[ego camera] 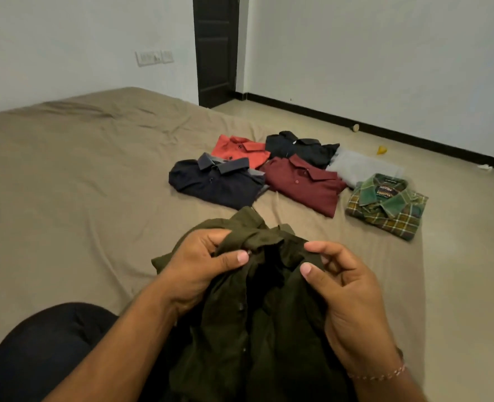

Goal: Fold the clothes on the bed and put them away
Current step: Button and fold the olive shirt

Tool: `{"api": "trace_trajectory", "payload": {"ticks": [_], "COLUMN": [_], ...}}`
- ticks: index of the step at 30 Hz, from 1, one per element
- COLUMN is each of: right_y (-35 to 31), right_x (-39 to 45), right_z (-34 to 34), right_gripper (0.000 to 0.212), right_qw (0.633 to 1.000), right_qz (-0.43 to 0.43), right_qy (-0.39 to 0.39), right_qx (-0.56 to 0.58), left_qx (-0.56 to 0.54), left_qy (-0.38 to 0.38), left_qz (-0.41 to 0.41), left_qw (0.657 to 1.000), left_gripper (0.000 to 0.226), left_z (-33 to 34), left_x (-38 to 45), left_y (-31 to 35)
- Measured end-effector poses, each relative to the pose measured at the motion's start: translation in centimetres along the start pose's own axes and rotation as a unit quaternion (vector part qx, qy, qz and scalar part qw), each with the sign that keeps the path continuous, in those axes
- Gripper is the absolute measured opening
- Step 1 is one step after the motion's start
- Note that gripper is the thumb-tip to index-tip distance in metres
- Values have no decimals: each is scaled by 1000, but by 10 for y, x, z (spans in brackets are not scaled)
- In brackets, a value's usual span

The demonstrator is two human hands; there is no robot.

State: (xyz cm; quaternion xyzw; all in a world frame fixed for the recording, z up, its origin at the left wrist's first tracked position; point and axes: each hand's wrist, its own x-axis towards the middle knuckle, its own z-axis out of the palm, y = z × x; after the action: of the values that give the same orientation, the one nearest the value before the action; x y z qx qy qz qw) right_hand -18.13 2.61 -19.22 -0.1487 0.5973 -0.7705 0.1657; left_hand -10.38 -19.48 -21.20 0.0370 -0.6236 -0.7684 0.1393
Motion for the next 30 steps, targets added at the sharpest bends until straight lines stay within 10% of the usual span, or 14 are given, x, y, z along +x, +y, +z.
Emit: {"api": "trace_trajectory", "payload": {"ticks": [9, 30], "right_y": [50, 62], "right_x": [-34, -33], "right_z": [26, 22], "right_gripper": [29, 33], "right_qw": [988, 986], "right_qz": [-48, -90], "right_qy": [140, 137], "right_qx": [-31, -40], "left_qx": [77, 140], "left_qy": [70, 98], "left_qz": [-40, -30], "left_qw": [994, 985], "left_gripper": [13, 6], "left_z": [38, 55], "left_x": [-28, -30], "left_y": [-27, -39]}}
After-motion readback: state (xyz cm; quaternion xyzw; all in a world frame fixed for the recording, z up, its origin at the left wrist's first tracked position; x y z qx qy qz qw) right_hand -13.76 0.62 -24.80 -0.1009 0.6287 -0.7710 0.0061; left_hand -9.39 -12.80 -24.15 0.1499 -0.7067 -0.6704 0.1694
